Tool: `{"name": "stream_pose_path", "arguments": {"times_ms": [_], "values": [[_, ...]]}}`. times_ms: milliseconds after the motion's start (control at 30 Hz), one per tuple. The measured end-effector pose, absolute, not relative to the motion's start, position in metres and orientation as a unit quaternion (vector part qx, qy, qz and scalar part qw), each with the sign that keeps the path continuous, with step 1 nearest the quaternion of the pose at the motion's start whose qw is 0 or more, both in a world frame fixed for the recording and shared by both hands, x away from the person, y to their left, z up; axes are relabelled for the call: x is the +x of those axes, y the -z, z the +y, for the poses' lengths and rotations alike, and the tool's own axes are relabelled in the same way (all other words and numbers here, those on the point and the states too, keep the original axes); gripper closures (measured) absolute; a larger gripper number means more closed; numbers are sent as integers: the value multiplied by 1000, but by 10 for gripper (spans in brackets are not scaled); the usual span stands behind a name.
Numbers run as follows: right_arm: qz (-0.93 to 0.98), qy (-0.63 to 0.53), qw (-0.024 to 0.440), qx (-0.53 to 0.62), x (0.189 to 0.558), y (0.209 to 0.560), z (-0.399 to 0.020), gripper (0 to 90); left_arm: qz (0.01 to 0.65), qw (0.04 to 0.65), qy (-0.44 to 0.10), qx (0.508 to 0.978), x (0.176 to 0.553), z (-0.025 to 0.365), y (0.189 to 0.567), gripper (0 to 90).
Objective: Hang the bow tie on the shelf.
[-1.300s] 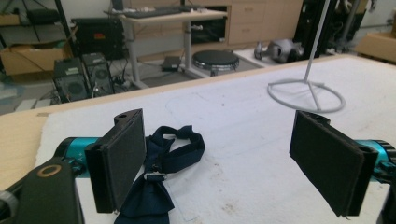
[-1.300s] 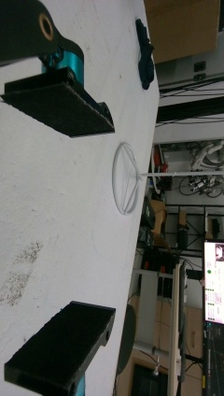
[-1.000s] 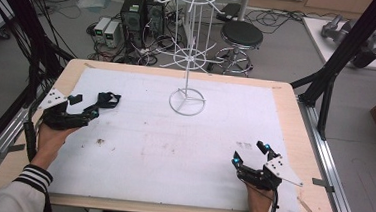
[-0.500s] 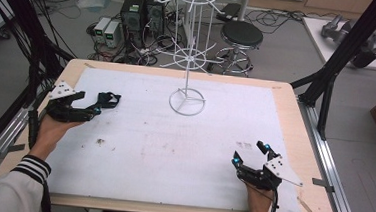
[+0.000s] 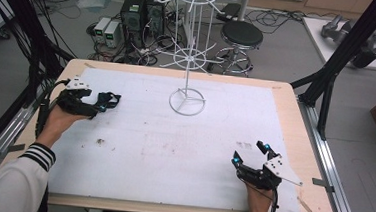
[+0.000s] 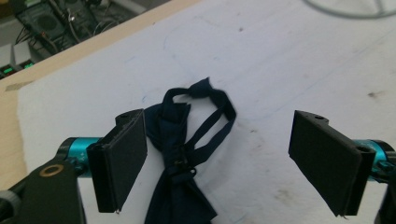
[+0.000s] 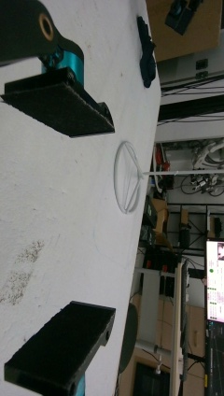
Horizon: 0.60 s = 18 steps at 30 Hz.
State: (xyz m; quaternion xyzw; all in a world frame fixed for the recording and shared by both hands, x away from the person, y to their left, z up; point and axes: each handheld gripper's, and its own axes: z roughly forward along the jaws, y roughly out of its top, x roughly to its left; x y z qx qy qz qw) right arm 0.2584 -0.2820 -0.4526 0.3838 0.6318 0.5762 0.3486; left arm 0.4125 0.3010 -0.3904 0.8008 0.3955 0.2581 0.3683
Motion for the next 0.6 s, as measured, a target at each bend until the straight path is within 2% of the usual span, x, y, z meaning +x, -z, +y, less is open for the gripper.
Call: {"name": "stream_pose_path", "arguments": {"times_ms": [167, 600], "values": [[631, -574, 350, 387, 259, 453, -282, 97, 406, 325, -247, 818, 427, 302, 392, 199], [624, -579, 347, 395, 259, 453, -283, 97, 399, 274, -228, 845, 439, 299, 399, 218]]}}
